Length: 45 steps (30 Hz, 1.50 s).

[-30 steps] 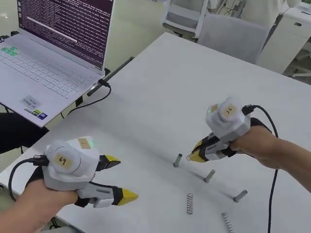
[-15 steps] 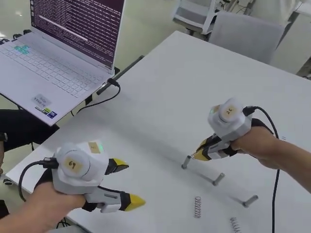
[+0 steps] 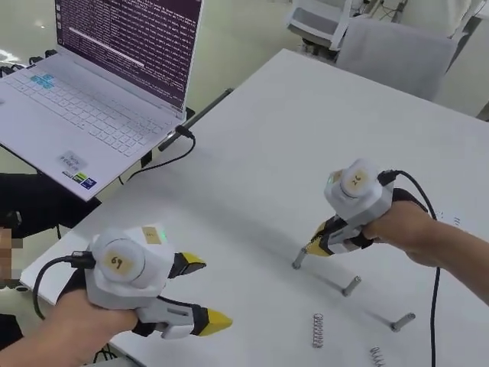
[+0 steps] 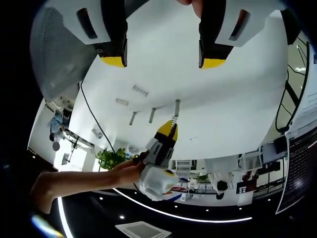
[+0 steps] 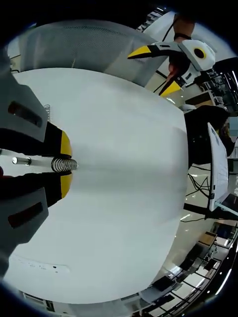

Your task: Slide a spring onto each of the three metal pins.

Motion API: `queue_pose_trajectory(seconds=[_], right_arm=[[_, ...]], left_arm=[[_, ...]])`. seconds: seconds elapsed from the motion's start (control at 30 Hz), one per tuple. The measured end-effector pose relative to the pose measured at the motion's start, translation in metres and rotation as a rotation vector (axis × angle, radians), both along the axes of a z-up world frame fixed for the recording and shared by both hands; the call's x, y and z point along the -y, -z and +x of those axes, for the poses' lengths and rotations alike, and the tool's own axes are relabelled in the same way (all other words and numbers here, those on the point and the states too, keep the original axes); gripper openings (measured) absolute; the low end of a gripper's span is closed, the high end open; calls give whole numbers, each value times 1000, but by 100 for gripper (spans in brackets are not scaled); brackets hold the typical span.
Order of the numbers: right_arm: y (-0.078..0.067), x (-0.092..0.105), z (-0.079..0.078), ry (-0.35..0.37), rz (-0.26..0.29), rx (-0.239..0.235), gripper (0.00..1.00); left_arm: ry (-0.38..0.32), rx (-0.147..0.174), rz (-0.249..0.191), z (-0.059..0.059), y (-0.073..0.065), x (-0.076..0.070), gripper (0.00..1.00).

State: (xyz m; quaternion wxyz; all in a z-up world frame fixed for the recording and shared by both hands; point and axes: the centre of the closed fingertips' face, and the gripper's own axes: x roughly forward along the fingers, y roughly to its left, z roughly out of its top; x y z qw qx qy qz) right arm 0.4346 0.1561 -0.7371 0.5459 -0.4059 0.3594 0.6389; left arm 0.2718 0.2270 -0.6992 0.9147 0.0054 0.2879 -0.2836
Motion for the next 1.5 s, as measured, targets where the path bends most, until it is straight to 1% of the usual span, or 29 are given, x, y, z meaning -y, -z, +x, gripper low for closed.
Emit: queue_pose_trajectory(seconds=[0.2,0.43,0.77,0.97,1.1,1.3,1.5], right_arm=[[2,-3,-1,-9,-5,1,9],[7,-4,-1,-32,-26,16,9],[13,-4,-2,-65,-63,33,9],[18,-5,-3,-92,-88,50,9],[19,-8,-1,-88,-90,42,9],[24,-8,-3,-122,-119,57,9],[30,-10,-2,-132,-134,59,9]], left_arm=[[-2,-5,1,-2,1,-1,53],[-6,-10,2,-3,3,-4,53],[-6,-11,-1,-2,4,-3,53],[-2,-13,0,-3,5,-2,53],[-3,-12,0,-3,5,-2,53],[-5,-14,-1,-2,6,-3,53],[-3,-16,-3,-2,6,-2,53]])
